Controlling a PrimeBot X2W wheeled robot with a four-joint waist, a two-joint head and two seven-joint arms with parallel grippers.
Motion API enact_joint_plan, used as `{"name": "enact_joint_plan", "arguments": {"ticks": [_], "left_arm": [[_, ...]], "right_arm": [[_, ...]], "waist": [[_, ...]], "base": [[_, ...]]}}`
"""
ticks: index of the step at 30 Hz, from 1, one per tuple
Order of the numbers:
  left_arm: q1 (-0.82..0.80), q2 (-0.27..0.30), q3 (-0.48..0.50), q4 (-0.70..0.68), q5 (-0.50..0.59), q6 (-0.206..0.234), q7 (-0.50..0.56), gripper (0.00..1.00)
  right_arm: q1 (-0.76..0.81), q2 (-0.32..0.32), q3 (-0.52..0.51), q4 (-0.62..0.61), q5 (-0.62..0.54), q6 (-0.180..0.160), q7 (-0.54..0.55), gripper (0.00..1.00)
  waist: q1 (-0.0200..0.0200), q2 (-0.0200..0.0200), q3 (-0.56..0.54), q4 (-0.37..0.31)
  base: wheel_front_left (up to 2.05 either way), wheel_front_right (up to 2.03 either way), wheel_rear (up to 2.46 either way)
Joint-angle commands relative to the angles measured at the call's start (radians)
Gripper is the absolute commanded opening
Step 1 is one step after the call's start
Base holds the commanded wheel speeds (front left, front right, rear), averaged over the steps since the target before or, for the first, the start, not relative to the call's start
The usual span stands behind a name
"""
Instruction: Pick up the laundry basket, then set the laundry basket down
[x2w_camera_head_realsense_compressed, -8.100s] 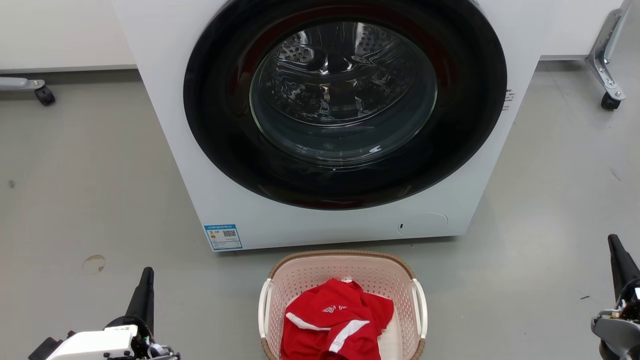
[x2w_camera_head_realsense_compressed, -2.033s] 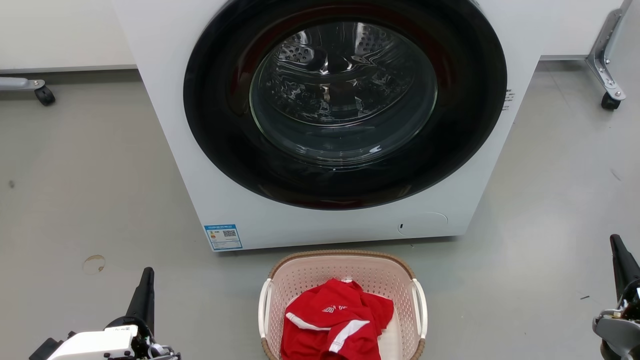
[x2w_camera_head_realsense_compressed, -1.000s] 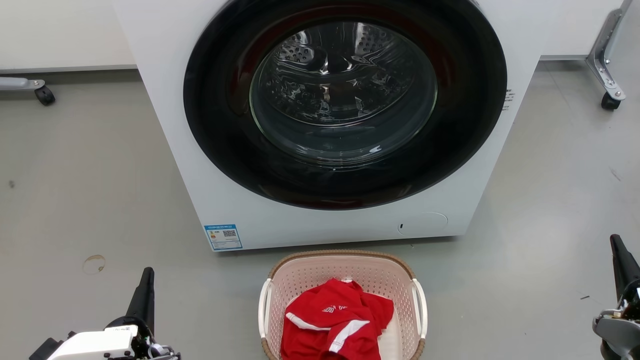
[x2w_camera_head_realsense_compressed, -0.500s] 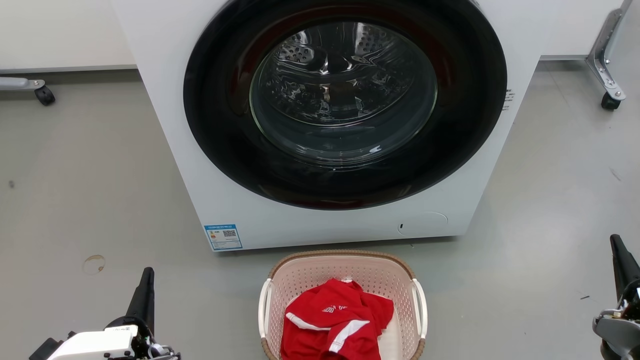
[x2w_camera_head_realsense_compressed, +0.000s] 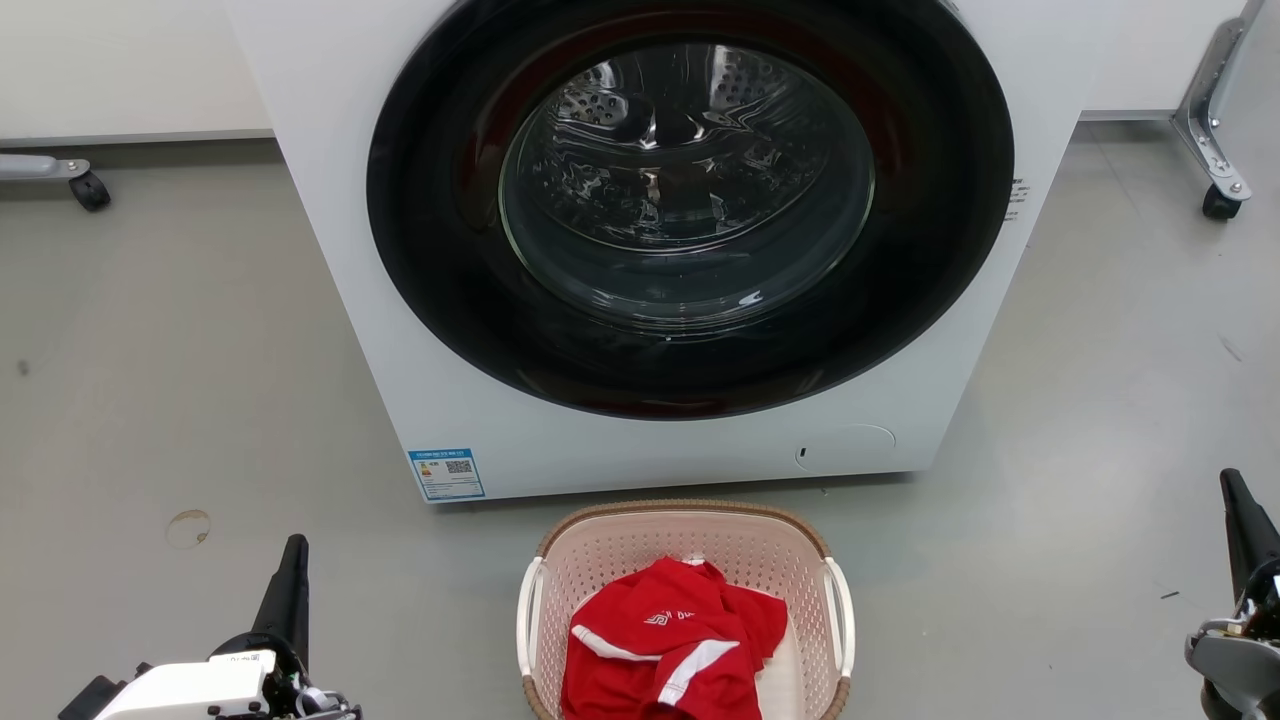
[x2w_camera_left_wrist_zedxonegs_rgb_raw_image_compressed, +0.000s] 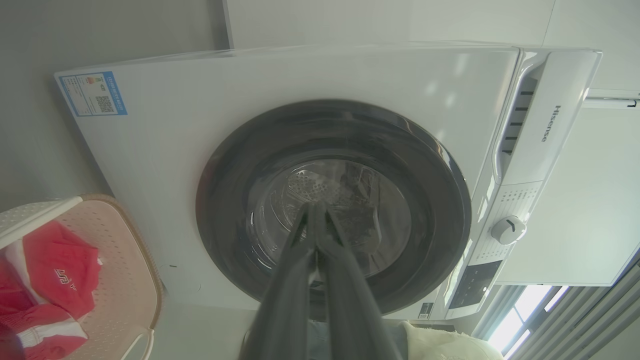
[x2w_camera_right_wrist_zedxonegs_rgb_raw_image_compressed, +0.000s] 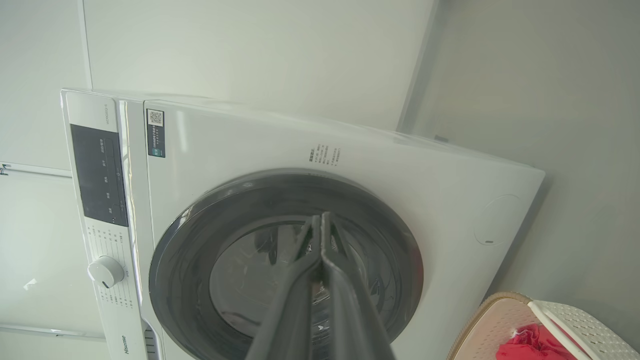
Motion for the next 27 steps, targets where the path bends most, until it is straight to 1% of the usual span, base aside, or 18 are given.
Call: {"name": "enact_joint_plan", "arguments": {"ticks": [1, 27], "left_arm": [[-0.055, 0.011, 0.031, -0.024, 0.011, -0.01, 0.007, 0.0], [-0.055, 0.011, 0.031, -0.024, 0.011, -0.01, 0.007, 0.0]], "right_arm": [[-0.049, -0.025, 0.016, -0.03, -0.009, 0.005, 0.009, 0.0], [-0.049, -0.025, 0.017, -0.03, -0.008, 0.005, 0.008, 0.0]], "waist": [[0.0, 0.0, 0.0, 0.0], [0.0, 0.0, 0.0, 0.0]], "base": [[0.0, 0.0, 0.0], [0.0, 0.0, 0.0]]}}
